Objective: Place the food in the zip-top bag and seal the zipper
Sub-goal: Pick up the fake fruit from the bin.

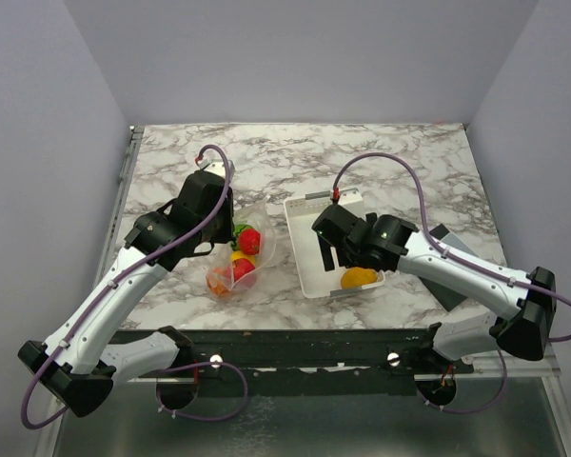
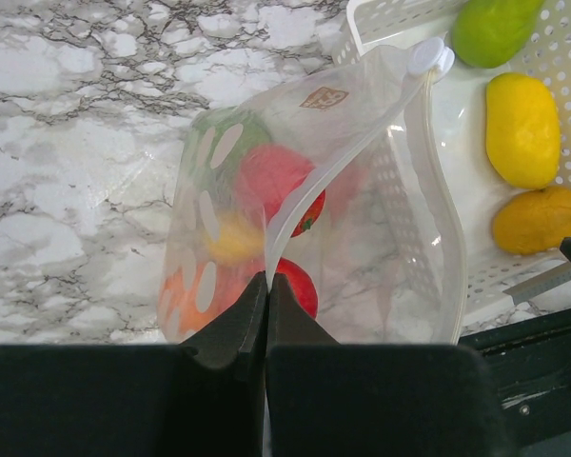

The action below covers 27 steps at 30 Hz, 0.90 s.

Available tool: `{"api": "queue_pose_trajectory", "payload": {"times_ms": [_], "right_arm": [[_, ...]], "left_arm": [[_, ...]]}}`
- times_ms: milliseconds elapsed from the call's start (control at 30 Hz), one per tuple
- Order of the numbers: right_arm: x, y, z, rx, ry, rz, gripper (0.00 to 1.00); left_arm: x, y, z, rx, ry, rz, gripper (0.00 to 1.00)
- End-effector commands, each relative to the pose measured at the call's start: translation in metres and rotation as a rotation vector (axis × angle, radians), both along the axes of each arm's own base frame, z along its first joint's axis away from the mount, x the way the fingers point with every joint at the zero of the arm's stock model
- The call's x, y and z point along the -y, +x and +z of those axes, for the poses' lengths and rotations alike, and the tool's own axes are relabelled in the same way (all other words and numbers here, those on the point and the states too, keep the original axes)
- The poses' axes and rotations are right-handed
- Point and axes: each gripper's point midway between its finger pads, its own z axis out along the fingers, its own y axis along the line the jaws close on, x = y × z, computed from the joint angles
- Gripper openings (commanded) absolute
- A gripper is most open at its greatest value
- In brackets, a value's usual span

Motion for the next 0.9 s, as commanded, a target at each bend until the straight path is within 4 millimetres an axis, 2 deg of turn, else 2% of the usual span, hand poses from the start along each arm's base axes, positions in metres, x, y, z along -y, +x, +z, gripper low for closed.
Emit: {"api": "queue_pose_trajectory", "payload": {"times_ms": [0,167,400,867], "right_arm": [[0.004,0.005,-0.025,-0.076,-0.017,-0.024,0.89],[0.007,0.011,-0.046,-0.132,-0.060,-0.041,0.89],[0.015,0.009,-0.076,-0.204,-0.130,-0.064,0.90],[0.030,0.001,-0.115,-0.306,-0.238,-0.094,0.93]], "left_arm": [[0.001,-0.003,0.000,0.008,-0.011,-0.021,0.00],[0.001,-0.004,0.001,0.012,-0.013,-0.021,0.00],[0.000,-0.004,-0.002,0.007,-0.004,-0.026,0.00],[0.003,-0.001,-0.008,-0.002,0.007,-0.034,0.00]]}}
